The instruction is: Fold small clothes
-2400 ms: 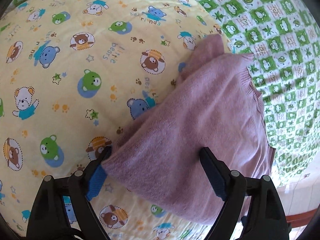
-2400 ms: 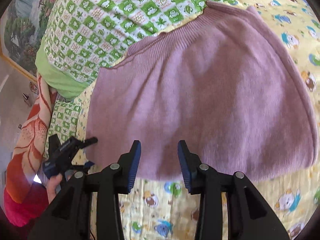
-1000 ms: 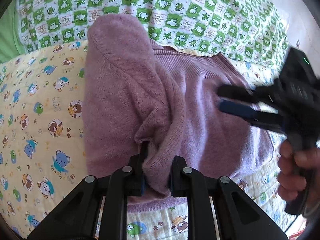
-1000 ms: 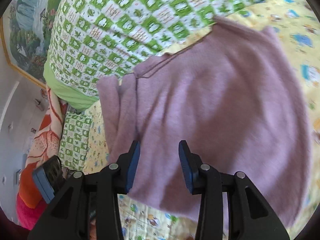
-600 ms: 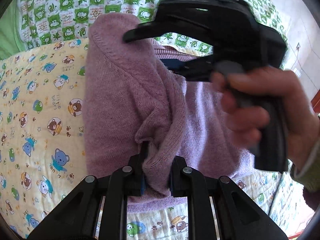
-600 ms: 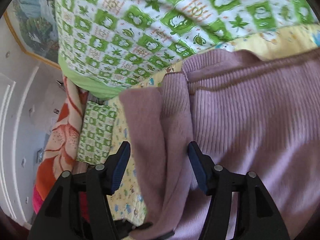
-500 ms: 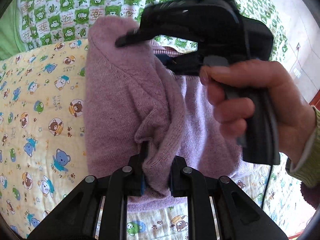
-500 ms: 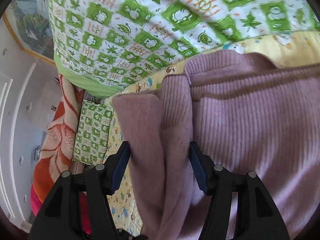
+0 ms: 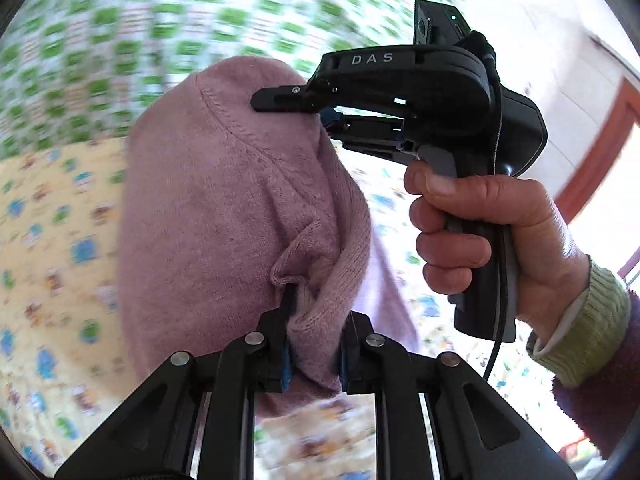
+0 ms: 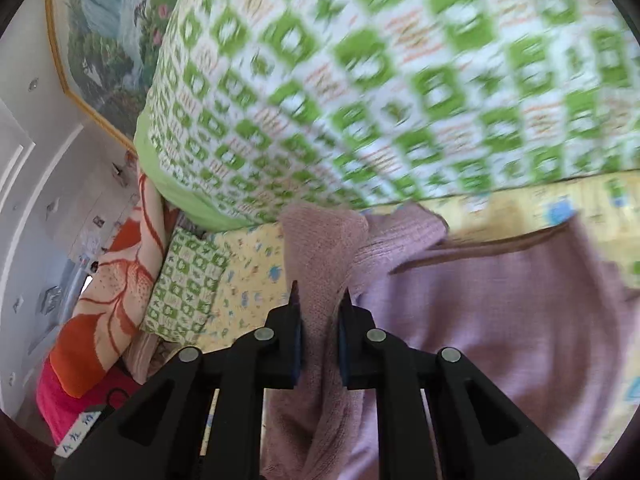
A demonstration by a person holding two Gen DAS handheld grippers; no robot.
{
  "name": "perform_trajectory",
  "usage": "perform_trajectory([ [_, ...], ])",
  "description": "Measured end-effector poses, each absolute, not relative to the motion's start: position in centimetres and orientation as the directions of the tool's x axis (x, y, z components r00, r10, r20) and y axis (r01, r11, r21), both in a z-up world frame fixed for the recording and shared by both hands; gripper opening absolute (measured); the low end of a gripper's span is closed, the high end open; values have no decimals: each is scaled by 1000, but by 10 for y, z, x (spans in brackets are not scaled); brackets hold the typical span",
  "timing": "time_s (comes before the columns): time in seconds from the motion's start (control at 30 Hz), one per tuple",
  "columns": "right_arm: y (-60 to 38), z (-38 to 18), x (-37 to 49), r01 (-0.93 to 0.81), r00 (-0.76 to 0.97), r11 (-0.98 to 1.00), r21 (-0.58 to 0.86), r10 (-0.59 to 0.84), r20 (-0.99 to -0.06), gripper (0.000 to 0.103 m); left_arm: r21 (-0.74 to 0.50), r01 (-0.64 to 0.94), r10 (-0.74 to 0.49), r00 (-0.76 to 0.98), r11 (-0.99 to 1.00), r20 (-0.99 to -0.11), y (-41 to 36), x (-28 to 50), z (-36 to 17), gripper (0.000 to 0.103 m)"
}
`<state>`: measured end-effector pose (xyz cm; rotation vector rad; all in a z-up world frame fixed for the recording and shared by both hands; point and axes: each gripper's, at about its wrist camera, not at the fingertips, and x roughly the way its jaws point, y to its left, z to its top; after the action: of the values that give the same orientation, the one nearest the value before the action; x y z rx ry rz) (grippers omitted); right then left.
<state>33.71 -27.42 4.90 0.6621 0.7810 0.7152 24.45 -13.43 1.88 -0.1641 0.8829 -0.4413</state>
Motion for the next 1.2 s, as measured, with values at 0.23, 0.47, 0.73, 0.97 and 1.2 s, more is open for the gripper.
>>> perform_trajectory([
  [0.23,-371,-14,314,-121,581,669,734,647,-494,15,-263,385,-430,454,885,-780,-208,252,-18,16],
  [0.47,-388,-37,310,-106,583,659,744,648,-491,15,-215,388,-387,446,896,-807,-224,256,-31,16],
  [0.73,-375,-43,325,-132,572,724,677,614,-545,16,-217,376,-377,430,901,-821,-232,267,-40,27],
  [0.97,-391,-44,301,-55,598,743,667,560,-574,43,-266,423,-439,391,866,-809,-217,248,-35,63],
  [1.2,-392,-18,244,-63,641,743,666,542,-543,44,-288,324,-408,410,901,-816,-155,220,-24,70],
])
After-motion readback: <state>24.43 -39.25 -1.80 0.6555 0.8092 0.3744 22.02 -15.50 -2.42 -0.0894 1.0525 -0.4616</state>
